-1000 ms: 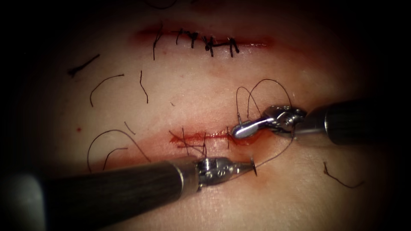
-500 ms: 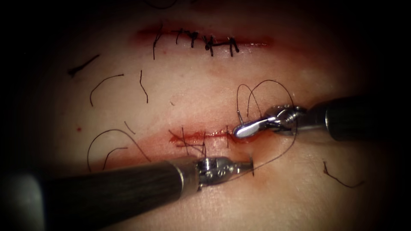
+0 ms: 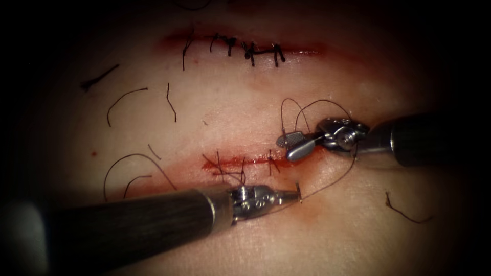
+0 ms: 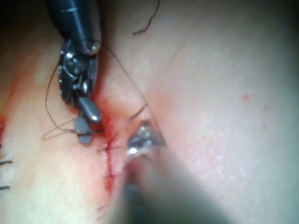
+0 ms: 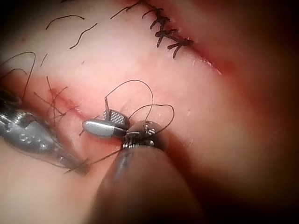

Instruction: Wound Closure

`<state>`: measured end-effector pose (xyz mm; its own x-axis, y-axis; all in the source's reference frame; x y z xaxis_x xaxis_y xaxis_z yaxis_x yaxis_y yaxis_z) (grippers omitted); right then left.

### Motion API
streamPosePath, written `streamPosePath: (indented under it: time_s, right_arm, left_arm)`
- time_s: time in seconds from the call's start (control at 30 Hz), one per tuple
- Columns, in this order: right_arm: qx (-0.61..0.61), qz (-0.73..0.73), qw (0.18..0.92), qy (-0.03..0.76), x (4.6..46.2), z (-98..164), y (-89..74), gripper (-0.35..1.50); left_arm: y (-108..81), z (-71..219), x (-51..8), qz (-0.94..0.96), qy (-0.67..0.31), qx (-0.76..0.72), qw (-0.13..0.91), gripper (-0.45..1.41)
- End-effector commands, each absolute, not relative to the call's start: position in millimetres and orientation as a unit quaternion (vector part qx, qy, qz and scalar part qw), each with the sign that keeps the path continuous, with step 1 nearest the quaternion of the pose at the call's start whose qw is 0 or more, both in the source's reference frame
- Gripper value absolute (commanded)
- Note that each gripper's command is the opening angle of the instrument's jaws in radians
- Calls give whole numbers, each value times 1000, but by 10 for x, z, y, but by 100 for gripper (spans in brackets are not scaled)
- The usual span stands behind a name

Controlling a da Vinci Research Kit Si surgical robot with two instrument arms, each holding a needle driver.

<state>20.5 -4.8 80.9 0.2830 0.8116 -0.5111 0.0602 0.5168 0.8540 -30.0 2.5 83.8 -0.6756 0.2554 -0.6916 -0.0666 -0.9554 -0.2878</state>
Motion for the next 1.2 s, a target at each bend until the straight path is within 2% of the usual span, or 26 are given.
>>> streamPosePath:
  time_s: [0.03, 0.2, 0.27, 0.33, 0.37, 0.67, 1.2]
  right_arm:
    - [401, 271, 692, 536, 213, 810, -46, 118]
    - [377, 273, 700, 542, 219, 799, -31, 111]
    - [373, 273, 700, 544, 219, 797, -28, 91]
    - [374, 272, 702, 542, 219, 796, -27, 17]
    - [374, 271, 703, 541, 219, 797, -28, -35]
    - [372, 247, 731, 516, 204, 805, -39, -35]
    - [450, 264, 713, 469, 208, 818, -84, -35]
  left_arm:
    - [20, 844, -307, 907, -121, -393, 89, -45]
    - [20, 844, -306, 907, -121, -393, 88, -45]
    - [20, 844, -306, 907, -121, -393, 88, -45]
    - [20, 844, -306, 907, -121, -393, 88, -45]
    - [20, 844, -306, 907, -121, -393, 88, -45]
    - [21, 843, -305, 906, -123, -395, 88, -45]
    - [21, 843, -306, 906, -123, -394, 88, -45]
